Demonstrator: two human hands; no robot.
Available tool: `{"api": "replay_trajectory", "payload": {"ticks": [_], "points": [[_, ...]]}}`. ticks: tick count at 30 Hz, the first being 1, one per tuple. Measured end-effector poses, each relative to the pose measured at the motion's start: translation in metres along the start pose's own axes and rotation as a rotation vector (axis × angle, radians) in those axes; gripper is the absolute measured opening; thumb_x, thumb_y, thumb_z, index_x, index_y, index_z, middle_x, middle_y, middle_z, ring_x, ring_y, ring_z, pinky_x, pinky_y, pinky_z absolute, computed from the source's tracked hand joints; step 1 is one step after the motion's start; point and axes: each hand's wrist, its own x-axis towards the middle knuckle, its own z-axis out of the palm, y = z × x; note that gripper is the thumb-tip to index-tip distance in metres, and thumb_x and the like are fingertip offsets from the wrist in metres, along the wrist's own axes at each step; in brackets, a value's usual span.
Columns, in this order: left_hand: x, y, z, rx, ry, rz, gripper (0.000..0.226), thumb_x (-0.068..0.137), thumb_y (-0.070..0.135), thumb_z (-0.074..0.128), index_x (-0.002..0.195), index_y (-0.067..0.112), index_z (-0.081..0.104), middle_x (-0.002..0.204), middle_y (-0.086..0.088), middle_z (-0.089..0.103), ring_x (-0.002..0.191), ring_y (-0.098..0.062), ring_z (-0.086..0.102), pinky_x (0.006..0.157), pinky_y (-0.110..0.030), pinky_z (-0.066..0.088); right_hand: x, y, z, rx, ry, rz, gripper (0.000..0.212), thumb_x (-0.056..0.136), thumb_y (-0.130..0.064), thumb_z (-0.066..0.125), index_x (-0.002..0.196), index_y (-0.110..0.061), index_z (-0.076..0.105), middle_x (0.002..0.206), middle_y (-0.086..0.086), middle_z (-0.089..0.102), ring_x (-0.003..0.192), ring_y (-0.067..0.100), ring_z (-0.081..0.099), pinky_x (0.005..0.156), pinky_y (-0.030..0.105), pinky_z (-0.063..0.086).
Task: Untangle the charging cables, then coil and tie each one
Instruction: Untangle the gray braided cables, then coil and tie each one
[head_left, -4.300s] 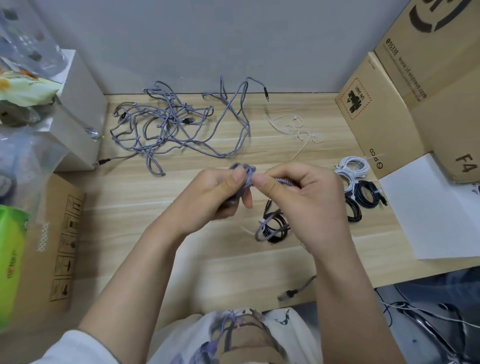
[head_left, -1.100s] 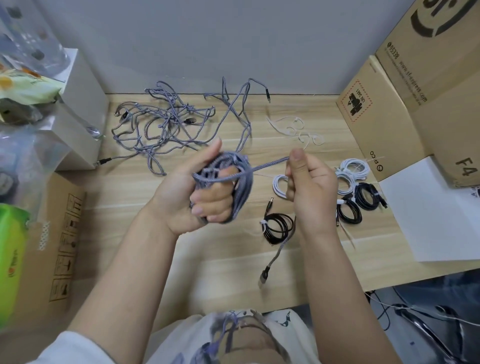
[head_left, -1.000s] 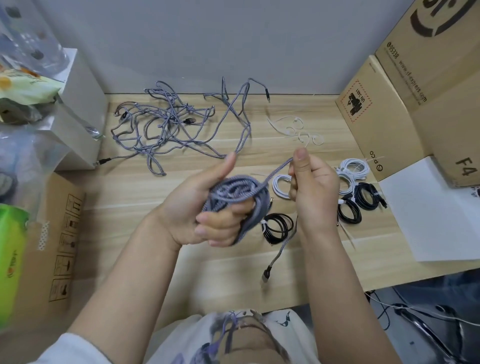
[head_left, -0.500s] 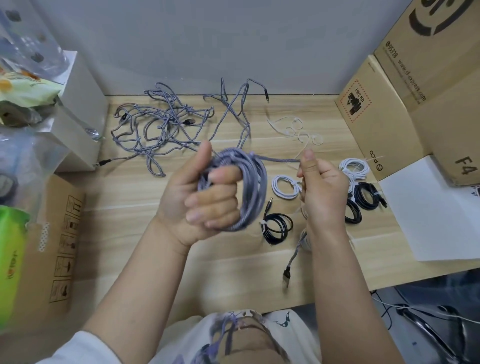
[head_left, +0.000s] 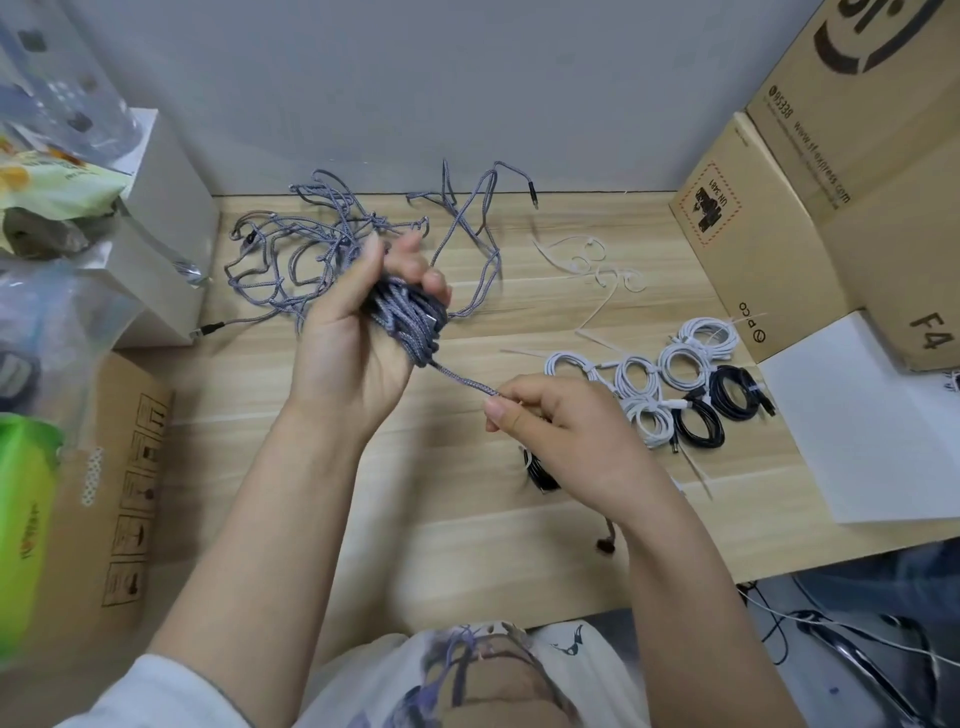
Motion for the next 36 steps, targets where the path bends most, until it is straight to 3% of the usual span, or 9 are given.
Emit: {"api": "replay_trajectory", "payload": {"ticks": [4,8,12,15,18,24,29,34,36], "points": [[-0.004,-0.011,-0.004,0.550,0.037,0.052,0.027,0.082,0.029,0.050,0.094,0.007,0.057,0.056,-0.001,0.056,0.059,-0.018,0.057,0.059,-0.023,0.049,-0.007,-0.011,-0.001,0.045,0.010,-0.052,0.026,0.088,-0.032,0.064,0.063,-0.025,0.064,0.046,-0.009,0.043,0.047,0.005,0.040,0.050,0.020,0.027],[-0.012,-0.014,-0.004,0.861,-0.130,-0.194,0.045,0.089,0.050,0.044,0.103,0.009,0.057,0.056,-0.003,0.057,0.054,-0.014,0.055,0.055,-0.020,0.042,-0.006,-0.010,-0.006,0.059,0.143,-0.092,0.019,0.083,-0.030,0.071,0.067,-0.021,0.070,0.046,-0.006,0.040,0.046,0.006,0.038,0.050,0.022,0.028],[-0.025,-0.014,0.009,1.158,-0.367,-0.372,0.061,0.091,0.057,0.023,0.056,0.018,0.055,0.052,-0.011,0.050,0.043,-0.008,0.041,0.047,-0.017,0.030,-0.006,-0.011,-0.005,0.126,0.170,-0.114,0.017,0.075,-0.033,0.074,0.066,-0.019,0.070,0.050,-0.010,0.061,0.055,0.005,0.057,0.060,0.032,0.045],[-0.026,-0.010,0.004,1.103,-0.450,-0.480,0.069,0.093,0.063,0.020,0.061,0.018,0.061,0.043,-0.006,0.044,0.040,-0.015,0.043,0.045,-0.023,0.028,-0.004,-0.007,-0.011,0.152,0.351,-0.121,0.018,0.063,-0.037,0.079,0.067,-0.024,0.068,0.047,-0.011,0.055,0.049,0.007,0.046,0.053,0.026,0.038],[-0.024,-0.006,-0.010,0.801,-0.552,-0.635,0.066,0.085,0.070,0.035,0.075,0.012,0.067,0.039,0.001,0.039,0.034,-0.016,0.041,0.047,-0.023,0.039,-0.002,-0.004,-0.019,0.278,0.413,-0.133,0.016,0.062,-0.031,0.079,0.058,-0.024,0.065,0.046,-0.013,0.043,0.048,0.005,0.033,0.050,0.019,0.029],[-0.019,-0.006,-0.017,0.293,-0.686,-0.774,0.059,0.087,0.064,0.043,0.084,0.009,0.063,0.045,0.010,0.048,0.036,-0.008,0.045,0.050,-0.021,0.042,0.006,-0.003,-0.014,0.360,0.369,-0.184,0.013,0.076,-0.028,0.073,0.067,-0.033,0.065,0.057,-0.020,0.060,0.054,-0.004,0.047,0.057,0.010,0.035],[-0.016,-0.004,-0.022,-0.064,-0.636,-0.842,0.052,0.095,0.050,0.043,0.096,0.000,0.057,0.054,-0.002,0.041,0.048,-0.018,0.046,0.062,-0.030,0.045,0.006,0.005,-0.016,0.265,0.449,-0.144,0.016,0.086,-0.020,0.066,0.075,-0.031,0.068,0.065,-0.013,0.067,0.056,-0.005,0.049,0.058,0.008,0.034],[-0.021,-0.006,-0.013,0.357,-0.280,-0.686,0.024,0.079,0.033,0.068,0.072,0.013,0.057,0.042,0.005,0.040,0.035,-0.011,0.042,0.047,-0.022,0.044,0.007,0.009,-0.015,0.230,0.610,-0.143,0.020,0.085,-0.019,0.068,0.074,-0.036,0.066,0.058,-0.029,0.060,0.060,-0.007,0.054,0.060,0.007,0.035],[-0.023,-0.009,-0.009,0.609,-0.178,-0.602,0.024,0.078,0.033,0.059,0.071,0.013,0.048,0.042,0.004,0.034,0.035,-0.013,0.036,0.046,-0.020,0.041,0.007,0.010,-0.017,0.224,0.692,-0.158,0.020,0.084,-0.017,0.068,0.075,-0.035,0.064,0.052,-0.030,0.053,0.056,-0.006,0.051,0.059,0.007,0.033]]}}
